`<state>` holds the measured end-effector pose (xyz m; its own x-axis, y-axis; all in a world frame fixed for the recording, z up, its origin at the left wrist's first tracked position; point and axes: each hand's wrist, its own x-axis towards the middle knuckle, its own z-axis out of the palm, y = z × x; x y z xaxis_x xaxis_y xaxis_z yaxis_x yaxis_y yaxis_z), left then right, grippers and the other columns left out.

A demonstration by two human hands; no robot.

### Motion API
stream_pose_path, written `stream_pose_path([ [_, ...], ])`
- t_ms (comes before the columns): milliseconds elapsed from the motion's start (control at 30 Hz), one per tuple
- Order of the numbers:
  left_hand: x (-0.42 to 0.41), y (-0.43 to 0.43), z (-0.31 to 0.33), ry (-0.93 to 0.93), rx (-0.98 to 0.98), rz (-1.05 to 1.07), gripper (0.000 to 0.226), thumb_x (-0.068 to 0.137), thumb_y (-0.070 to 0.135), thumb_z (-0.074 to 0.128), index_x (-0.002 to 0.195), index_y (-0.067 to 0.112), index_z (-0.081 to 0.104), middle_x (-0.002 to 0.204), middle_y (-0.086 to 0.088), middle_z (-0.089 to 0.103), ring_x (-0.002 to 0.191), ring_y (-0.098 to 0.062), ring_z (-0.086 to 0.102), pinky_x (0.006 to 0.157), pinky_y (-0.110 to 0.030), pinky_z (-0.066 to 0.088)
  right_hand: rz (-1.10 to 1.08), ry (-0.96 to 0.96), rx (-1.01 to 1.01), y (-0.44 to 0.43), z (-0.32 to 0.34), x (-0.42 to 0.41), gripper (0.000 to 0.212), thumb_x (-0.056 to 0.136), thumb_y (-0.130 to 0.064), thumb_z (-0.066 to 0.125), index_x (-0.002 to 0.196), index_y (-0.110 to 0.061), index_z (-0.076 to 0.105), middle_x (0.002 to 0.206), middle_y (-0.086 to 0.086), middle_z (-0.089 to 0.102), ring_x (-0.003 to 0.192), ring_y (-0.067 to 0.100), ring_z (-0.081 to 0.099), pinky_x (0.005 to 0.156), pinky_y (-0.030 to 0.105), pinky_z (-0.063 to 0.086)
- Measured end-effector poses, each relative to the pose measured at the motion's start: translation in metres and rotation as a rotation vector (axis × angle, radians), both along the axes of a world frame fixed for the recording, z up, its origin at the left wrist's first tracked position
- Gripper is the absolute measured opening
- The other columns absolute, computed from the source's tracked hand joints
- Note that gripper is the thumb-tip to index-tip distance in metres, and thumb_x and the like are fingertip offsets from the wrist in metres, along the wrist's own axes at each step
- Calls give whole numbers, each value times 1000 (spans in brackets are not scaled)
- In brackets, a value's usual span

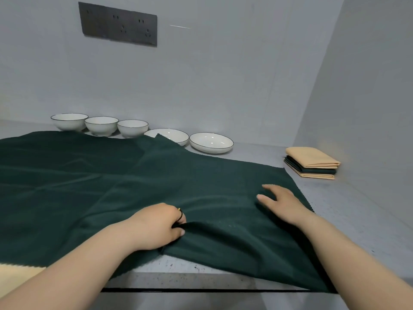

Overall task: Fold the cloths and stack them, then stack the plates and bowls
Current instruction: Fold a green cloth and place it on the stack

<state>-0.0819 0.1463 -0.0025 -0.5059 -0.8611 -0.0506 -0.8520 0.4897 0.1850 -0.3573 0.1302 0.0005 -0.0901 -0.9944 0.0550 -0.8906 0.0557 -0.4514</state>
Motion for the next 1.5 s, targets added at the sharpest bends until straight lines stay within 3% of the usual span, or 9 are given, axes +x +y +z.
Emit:
stream_pose_path([
  [100,-6,1,3,-18,-43,26,23,94,29,45,107,19,61,105,1,63,99,-17,54,79,-22,40,294,-273,89,26,21,34,33,88,-27,58,120,-27,49,123,-5,54,114,5,48,107,21,33],
  [200,-9,1,5,-13,-78,47,26,95,30,44,114,21,59,114,1,63,108,-18,54,82,-23,41,465,-151,245,46,25,55,42,82,-29,66,120,-29,50,113,-10,54,109,0,49,96,11,37],
  [367,-3,4,4,-2,-57,68,21,93,27,48,109,23,60,93,12,51,90,-11,47,73,-19,34,472,-77,254,49,17,54,5,85,-24,64,87,-20,61,80,-5,62,70,0,54,70,18,46],
  [500,16,6,10,-57,-69,124,29,88,16,48,111,30,60,103,13,57,104,-10,53,73,-16,34,371,-169,192,47,23,40,24,86,-18,62,64,-20,54,45,-16,50,42,-8,44,48,4,32],
  [900,94,14,16,-136,-34,309,27,94,28,46,120,28,56,120,9,59,110,-11,55,89,-19,44,205,157,26,36,10,13,25,92,-25,51,67,-24,46,90,-1,63,90,18,57,81,29,44],
  [1100,105,19,23,-149,117,305,14,91,35,50,95,25,58,91,9,60,83,-11,55,66,-12,41,264,195,71,43,10,12,34,94,-26,47,61,-25,38,64,-9,44,61,4,40,59,16,32],
  [1233,124,22,31,-74,295,263,46,65,58,56,92,23,67,98,5,71,92,-12,65,86,-30,50,339,126,186,53,20,6,37,93,-25,51,58,-22,38,57,-9,40,50,2,37,55,14,32],
  [1300,125,18,33,64,355,230,11,77,42,65,73,32,69,86,18,72,82,1,66,80,-20,50,338,111,163,53,23,2,37,92,-24,53,57,-22,39,50,-11,43,48,1,38,54,13,33],
  [1500,118,-10,39,497,374,320,16,68,29,73,56,20,72,72,4,73,64,-7,65,66,-18,49,267,-109,185,39,37,-16,31,85,-16,63,57,-17,49,36,-12,37,39,2,32,48,11,30],
])
